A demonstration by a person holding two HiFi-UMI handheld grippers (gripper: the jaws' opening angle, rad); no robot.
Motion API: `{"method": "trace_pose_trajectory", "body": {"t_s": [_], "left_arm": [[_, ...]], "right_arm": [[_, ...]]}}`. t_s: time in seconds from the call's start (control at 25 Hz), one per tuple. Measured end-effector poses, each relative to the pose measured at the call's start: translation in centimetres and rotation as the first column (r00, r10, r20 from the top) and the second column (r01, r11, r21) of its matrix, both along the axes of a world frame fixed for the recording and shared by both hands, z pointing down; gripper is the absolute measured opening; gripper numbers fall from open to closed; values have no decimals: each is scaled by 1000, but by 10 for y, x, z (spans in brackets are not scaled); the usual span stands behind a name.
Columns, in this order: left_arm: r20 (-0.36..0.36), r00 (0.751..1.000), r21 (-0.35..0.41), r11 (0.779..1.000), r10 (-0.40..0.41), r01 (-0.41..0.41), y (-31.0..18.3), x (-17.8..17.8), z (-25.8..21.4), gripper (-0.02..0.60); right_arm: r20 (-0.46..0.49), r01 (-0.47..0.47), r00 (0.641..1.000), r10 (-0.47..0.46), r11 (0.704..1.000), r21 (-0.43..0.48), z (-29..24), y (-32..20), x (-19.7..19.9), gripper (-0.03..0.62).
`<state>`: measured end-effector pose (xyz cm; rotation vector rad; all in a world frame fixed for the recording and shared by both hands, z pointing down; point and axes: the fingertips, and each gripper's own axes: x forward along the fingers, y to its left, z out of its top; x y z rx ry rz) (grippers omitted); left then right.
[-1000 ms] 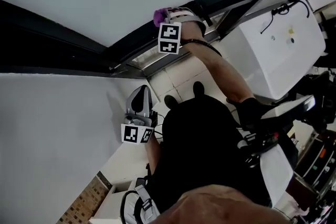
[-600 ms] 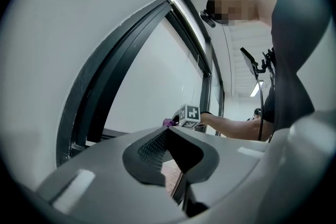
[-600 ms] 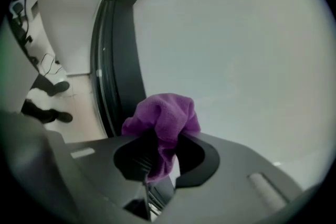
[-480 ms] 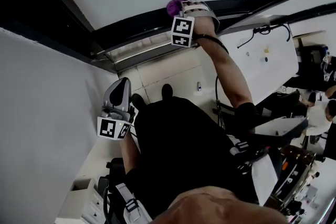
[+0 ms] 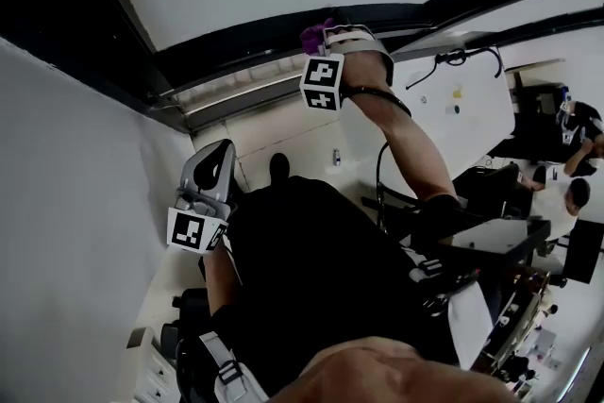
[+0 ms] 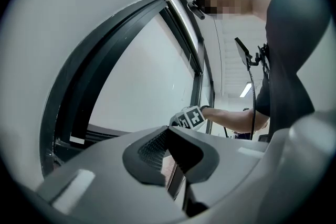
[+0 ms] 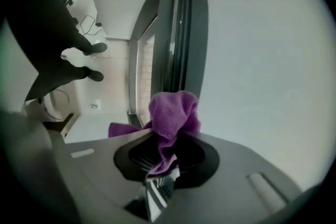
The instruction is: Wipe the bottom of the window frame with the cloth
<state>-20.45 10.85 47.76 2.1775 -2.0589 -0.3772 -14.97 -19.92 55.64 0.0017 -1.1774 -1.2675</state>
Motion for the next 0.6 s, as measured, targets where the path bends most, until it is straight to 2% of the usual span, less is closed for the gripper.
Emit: {"method": "trace_pose_trajectory", "body": {"t_s": [0.12,0.16,0.24,0.32,0.36,0.44,0.48,0.56,0.6], "left_arm": [[-23,1000,27,1000,0,0,-7,1,-6,0],[-28,1000,27,1000,11,-10,-9,5,-6,0],[-16,999,24,999,33,-33,-12,14,-7,0],[-4,1000,28,999,31,-31,-13,14,-8,0],[-6,1000,30,999,22,-22,-12,11,-8,0],[-24,1000,33,999,4,-3,-11,5,-4,0],[-30,1000,34,999,0,1,-11,4,-4,0],[-24,1000,36,999,8,-7,-13,10,-6,0],[-17,1000,38,999,17,-17,-15,14,-10,0]], "right_arm": [[141,64,987,-75,995,81,-22,-13,-19,63],[158,95,981,-114,988,122,-22,-22,-29,63],[103,137,983,-153,979,153,-11,-28,-31,61],[35,111,993,-113,992,64,1,-14,-9,61],[46,82,996,-82,997,-8,0,-6,1,61],[151,48,988,-26,989,-143,-15,3,9,63],[220,51,975,-10,982,-182,-25,1,4,64],[320,86,947,-24,980,-181,-37,-16,-18,64],[334,100,942,-36,979,-178,-36,-25,-28,64]]}}
